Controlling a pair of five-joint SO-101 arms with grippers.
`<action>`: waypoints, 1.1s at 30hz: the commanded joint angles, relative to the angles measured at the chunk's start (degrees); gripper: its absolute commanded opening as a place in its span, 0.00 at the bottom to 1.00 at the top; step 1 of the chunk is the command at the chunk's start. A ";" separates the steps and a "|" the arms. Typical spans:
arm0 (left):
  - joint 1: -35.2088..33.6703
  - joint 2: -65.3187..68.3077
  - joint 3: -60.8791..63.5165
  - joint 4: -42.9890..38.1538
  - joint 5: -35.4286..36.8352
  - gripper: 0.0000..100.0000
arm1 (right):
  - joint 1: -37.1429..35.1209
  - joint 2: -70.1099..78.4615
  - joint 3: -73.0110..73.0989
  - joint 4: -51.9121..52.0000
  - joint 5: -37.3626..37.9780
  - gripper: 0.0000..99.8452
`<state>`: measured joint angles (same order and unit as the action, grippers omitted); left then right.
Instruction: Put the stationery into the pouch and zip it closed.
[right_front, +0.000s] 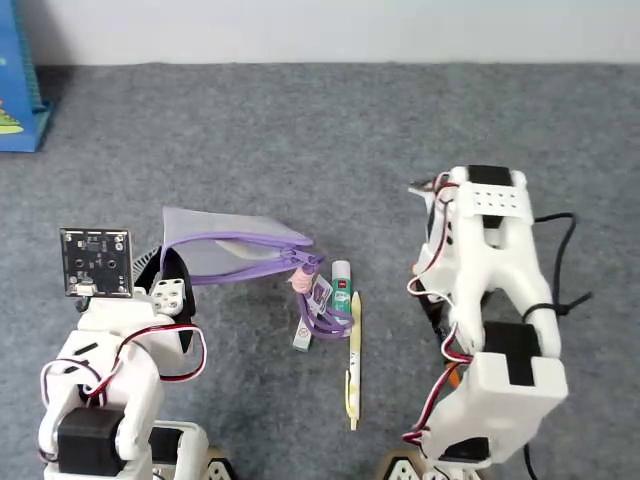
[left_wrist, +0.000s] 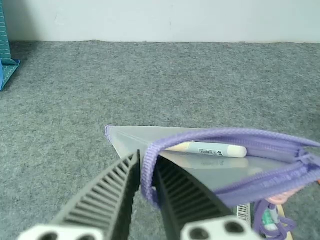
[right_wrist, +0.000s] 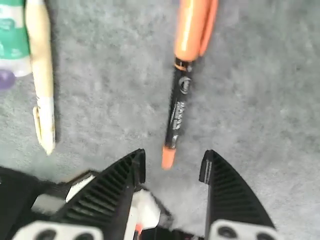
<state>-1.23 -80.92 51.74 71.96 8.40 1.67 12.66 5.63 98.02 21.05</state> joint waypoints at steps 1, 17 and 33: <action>-0.09 -0.26 -0.40 -0.09 0.35 0.01 | -2.33 -2.33 -0.26 -5.76 0.44 0.19; -0.09 -0.26 -0.31 -0.09 0.35 0.01 | -4.18 12.35 -0.44 -21.32 0.53 0.19; -0.09 -0.26 -0.31 -0.09 0.35 0.01 | -6.55 -7.60 0.00 -6.64 0.44 0.01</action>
<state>-1.23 -80.92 51.74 72.04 8.40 -2.81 14.33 5.98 85.98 21.14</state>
